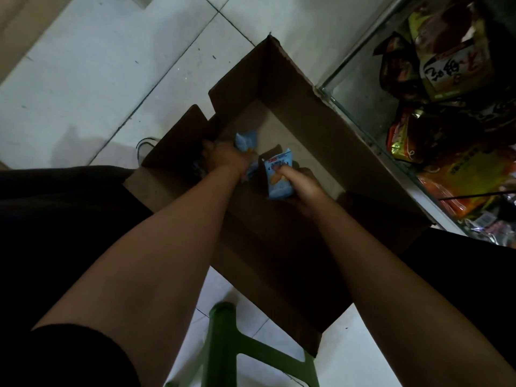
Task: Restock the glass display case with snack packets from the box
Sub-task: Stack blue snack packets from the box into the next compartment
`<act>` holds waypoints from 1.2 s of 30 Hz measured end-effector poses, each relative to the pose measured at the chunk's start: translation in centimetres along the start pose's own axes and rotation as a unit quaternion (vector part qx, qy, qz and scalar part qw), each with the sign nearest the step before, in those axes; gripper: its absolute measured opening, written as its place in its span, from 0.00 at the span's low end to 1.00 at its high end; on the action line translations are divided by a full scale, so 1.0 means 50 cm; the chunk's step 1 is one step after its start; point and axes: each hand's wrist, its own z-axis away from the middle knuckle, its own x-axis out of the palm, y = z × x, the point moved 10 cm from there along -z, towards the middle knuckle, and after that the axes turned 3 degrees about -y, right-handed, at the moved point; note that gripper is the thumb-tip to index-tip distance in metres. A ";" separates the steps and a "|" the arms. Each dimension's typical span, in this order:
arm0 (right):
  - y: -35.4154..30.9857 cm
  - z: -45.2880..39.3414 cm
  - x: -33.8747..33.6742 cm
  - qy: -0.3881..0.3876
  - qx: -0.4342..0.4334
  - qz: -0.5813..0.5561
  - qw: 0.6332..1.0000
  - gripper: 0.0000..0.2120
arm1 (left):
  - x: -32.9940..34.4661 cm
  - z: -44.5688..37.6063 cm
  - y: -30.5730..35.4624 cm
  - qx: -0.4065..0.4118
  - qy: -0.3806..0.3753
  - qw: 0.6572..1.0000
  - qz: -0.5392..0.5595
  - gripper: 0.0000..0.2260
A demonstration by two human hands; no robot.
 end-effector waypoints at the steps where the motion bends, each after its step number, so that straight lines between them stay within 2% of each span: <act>1: 0.000 -0.006 -0.003 0.004 -0.003 -0.006 1.000 0.33 | 0.005 -0.007 0.000 -0.001 -0.004 1.000 -0.003 0.38; 3: -0.001 -0.016 -0.010 0.013 -0.014 -0.005 1.000 0.31 | 0.035 -0.020 -0.007 -0.012 -0.058 0.998 -0.012 0.41; 6: 0.003 -0.029 -0.006 0.004 -0.020 -0.002 1.000 0.22 | 0.122 -0.093 -0.036 -0.010 -0.127 0.990 -0.061 0.59; 7: 0.006 -0.029 0.001 -0.010 -0.013 -0.015 1.000 0.17 | 0.126 -0.080 -0.028 -0.007 -0.141 0.986 -0.083 0.62; 8: 0.010 -0.027 0.009 -0.023 -0.005 -0.029 0.999 0.12 | 0.128 -0.067 -0.024 -0.009 -0.151 0.985 -0.088 0.61; 10: 0.021 -0.025 0.023 -0.044 0.008 -0.054 0.998 0.06 | 0.125 -0.043 -0.011 0.003 -0.162 0.983 -0.085 0.51; 13: 0.044 -0.024 0.047 -0.069 0.026 -0.100 0.992 0.09 | 0.100 -0.012 0.017 0.019 -0.152 0.988 -0.030 0.36; 17: 0.047 -0.018 0.080 -0.106 0.007 -0.259 0.960 0.14 | 0.112 -0.015 0.016 0.005 -0.199 0.970 0.141 0.30; 19: 0.029 -0.011 0.077 -0.121 -0.010 -0.298 0.947 0.17 | 0.117 -0.004 0.021 -0.007 -0.233 0.948 0.216 0.23; 22: 0.000 0.022 0.076 -0.148 -0.015 -0.274 0.950 0.16 | 0.121 0.032 0.007 -0.065 -0.268 0.924 0.267 0.19; 25: -0.039 0.076 0.062 -0.146 -0.034 -0.232 0.961 0.14 | 0.103 0.075 0.017 -0.073 -0.266 0.922 0.273 0.21; 30: -0.127 0.231 0.087 -0.180 -0.097 -0.163 0.965 0.13 | -0.009 0.197 0.058 -0.006 -0.222 0.906 0.360 0.21; 33: -0.191 0.378 0.132 -0.221 -0.158 -0.186 0.944 0.13 | -0.140 0.305 0.088 0.077 -0.148 0.905 0.392 0.21; 36: -0.251 0.557 0.137 -0.244 -0.230 -0.214 0.918 0.14 | -0.265 0.464 0.136 0.173 -0.118 0.897 0.389 0.17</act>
